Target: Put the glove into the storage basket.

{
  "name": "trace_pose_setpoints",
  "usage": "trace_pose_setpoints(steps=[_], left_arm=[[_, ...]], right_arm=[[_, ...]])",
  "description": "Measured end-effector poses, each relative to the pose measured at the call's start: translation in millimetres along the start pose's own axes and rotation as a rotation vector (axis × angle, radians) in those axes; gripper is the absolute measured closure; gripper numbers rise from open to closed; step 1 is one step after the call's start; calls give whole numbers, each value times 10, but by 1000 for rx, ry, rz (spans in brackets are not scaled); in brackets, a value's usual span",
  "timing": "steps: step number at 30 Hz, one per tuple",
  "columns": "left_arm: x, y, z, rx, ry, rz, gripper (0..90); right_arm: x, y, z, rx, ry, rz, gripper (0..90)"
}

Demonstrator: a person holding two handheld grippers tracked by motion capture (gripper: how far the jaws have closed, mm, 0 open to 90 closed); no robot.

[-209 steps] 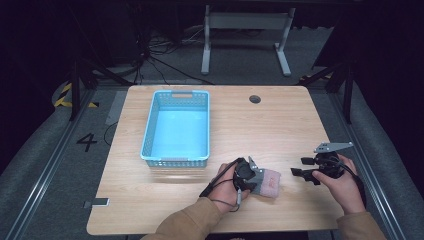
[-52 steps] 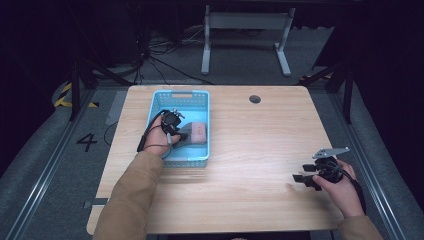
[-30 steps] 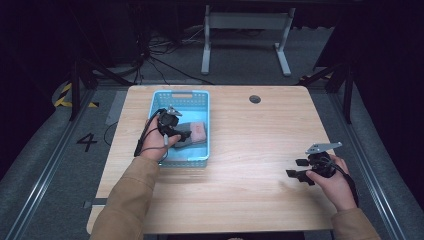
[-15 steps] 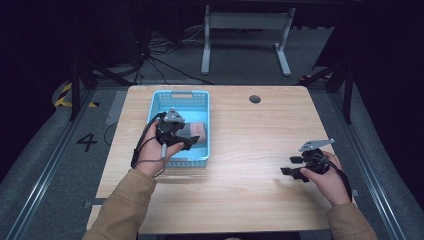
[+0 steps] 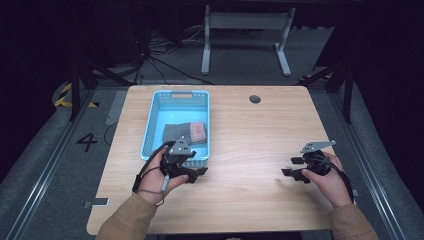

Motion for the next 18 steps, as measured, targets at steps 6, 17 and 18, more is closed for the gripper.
trace_pose_setpoints(steps=[6, 17, 18], left_arm=[[-138, 133, -244, -15, -34, -47, 327], [-427, 191, -558, -18, -144, -75, 320], [-441, 189, -566, -4, -146, -81, 326]], right_arm=[[-23, 9, -25, 1, -3, 1, 338], [-82, 48, -91, 34, -14, -4, 317], [-87, 46, -90, 38, -14, -6, 316]])
Point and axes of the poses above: each handheld gripper's, and its own axes: x roughly backward along the jaws, z roughly out of its top, y roughly to its right, the point moved 4 cm from there along -x, roughly forward along the jaws, and after that the axes turned 3 degrees about y, right-handed, at the moved point
